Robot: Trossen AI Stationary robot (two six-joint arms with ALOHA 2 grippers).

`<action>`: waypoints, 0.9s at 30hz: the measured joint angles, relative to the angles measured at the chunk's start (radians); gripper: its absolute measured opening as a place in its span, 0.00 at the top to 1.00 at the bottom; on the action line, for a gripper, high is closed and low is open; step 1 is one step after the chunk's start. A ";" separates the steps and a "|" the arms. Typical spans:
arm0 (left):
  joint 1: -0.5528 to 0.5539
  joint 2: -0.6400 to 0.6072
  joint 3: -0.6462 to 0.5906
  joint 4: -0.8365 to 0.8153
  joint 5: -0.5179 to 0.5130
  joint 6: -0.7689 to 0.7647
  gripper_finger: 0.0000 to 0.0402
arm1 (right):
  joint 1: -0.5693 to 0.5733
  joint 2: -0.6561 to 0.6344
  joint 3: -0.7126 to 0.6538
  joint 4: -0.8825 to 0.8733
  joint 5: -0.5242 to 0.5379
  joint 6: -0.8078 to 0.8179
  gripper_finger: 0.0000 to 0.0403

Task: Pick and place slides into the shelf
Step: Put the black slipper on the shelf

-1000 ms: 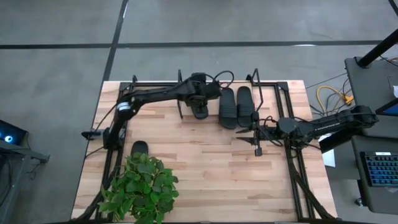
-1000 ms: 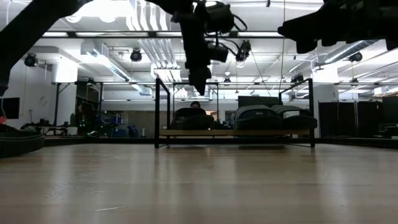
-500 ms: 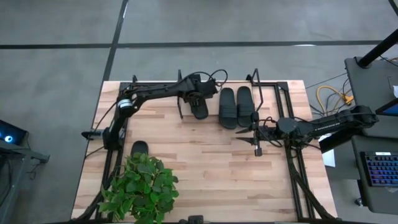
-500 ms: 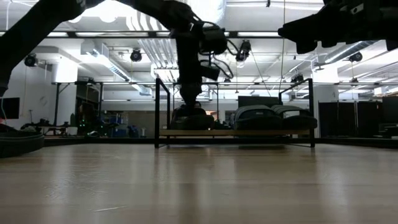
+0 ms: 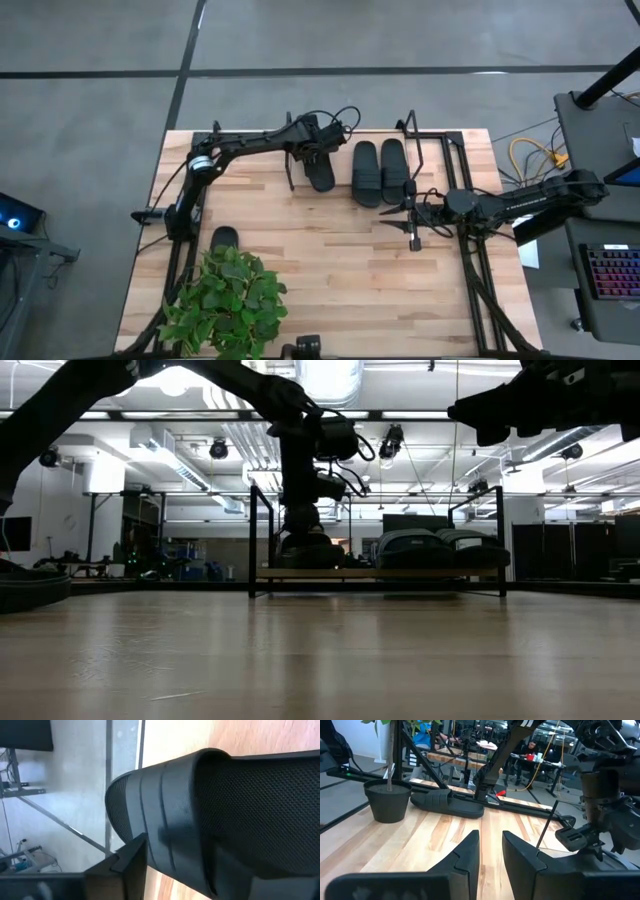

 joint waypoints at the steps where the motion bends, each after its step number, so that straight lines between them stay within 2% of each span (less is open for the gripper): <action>1: 0.001 0.000 0.000 0.000 0.000 0.001 0.59 | 0.000 0.000 0.000 0.000 0.000 0.000 0.81; 9: 0.001 0.000 -0.006 0.001 -0.007 0.045 0.92 | 0.000 0.000 0.000 -0.013 0.000 0.000 0.81; 11: 0.002 0.000 -0.006 0.004 -0.011 0.061 0.97 | 0.000 0.000 0.000 -0.014 0.000 -0.004 0.82; 17: -0.002 0.000 -0.007 -0.004 -0.140 0.095 0.99 | 0.000 0.000 0.000 -0.017 0.000 -0.007 0.83; 22: -0.005 0.000 -0.007 -0.007 -0.159 0.096 1.00 | 0.000 0.000 0.000 -0.019 0.000 -0.007 0.82; 27: -0.012 0.000 -0.008 -0.014 -0.227 0.104 1.00 | 0.000 0.000 0.000 -0.021 0.000 -0.007 0.83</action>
